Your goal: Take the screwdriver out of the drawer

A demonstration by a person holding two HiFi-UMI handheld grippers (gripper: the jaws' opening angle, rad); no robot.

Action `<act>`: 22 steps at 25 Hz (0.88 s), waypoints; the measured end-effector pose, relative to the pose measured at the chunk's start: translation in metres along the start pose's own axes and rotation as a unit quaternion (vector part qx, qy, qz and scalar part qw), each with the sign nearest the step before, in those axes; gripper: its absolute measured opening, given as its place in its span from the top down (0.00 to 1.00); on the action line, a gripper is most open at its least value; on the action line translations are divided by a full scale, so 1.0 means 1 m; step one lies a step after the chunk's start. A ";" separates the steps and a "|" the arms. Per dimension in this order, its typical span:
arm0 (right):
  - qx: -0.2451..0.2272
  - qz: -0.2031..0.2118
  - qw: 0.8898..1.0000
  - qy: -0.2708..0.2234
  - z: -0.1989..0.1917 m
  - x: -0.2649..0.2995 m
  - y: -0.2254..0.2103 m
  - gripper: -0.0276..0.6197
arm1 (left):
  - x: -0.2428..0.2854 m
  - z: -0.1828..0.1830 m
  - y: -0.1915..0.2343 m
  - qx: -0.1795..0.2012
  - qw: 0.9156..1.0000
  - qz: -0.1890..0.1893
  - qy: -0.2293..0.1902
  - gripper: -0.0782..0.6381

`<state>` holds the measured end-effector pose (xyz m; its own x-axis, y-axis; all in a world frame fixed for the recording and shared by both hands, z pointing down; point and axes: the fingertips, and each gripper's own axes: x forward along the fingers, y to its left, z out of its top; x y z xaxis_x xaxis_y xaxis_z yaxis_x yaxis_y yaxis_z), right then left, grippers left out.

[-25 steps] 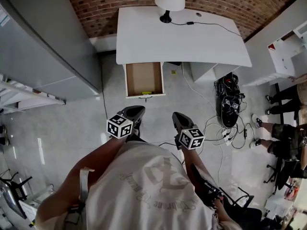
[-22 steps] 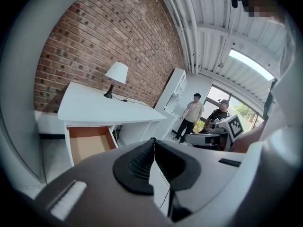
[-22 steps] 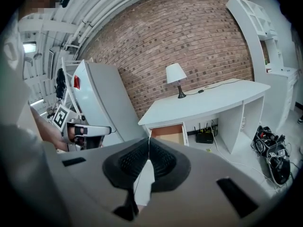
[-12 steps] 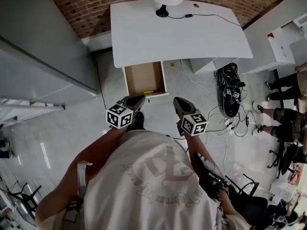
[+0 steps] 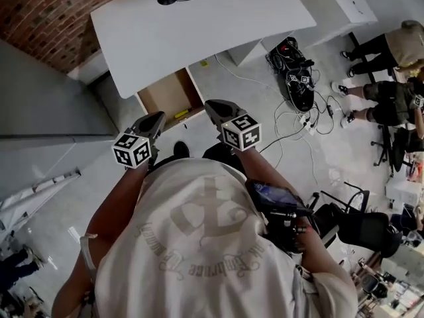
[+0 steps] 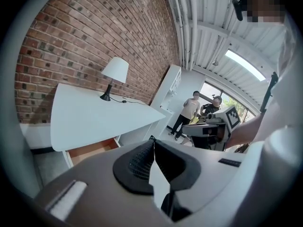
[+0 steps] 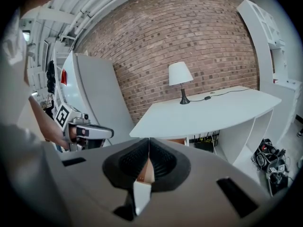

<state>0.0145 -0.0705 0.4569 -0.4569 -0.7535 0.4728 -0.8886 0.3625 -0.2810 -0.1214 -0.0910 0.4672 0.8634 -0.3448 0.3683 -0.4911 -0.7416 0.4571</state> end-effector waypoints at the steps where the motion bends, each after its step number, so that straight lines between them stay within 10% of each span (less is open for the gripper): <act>1: -0.001 0.001 1.000 0.001 0.002 0.003 -0.002 0.95 | 0.003 0.002 0.002 0.002 1.000 0.000 0.003 0.88; 22: 0.014 0.039 0.999 0.029 -0.008 0.038 -0.042 0.95 | 0.053 -0.015 0.008 0.006 0.998 0.004 0.060 0.88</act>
<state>0.0345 -0.1097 0.4932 -0.5263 -0.6905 0.4962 -0.8495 0.4021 -0.3415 -0.0811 -0.1063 0.5023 0.8393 -0.2795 0.4663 -0.4953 -0.7467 0.4439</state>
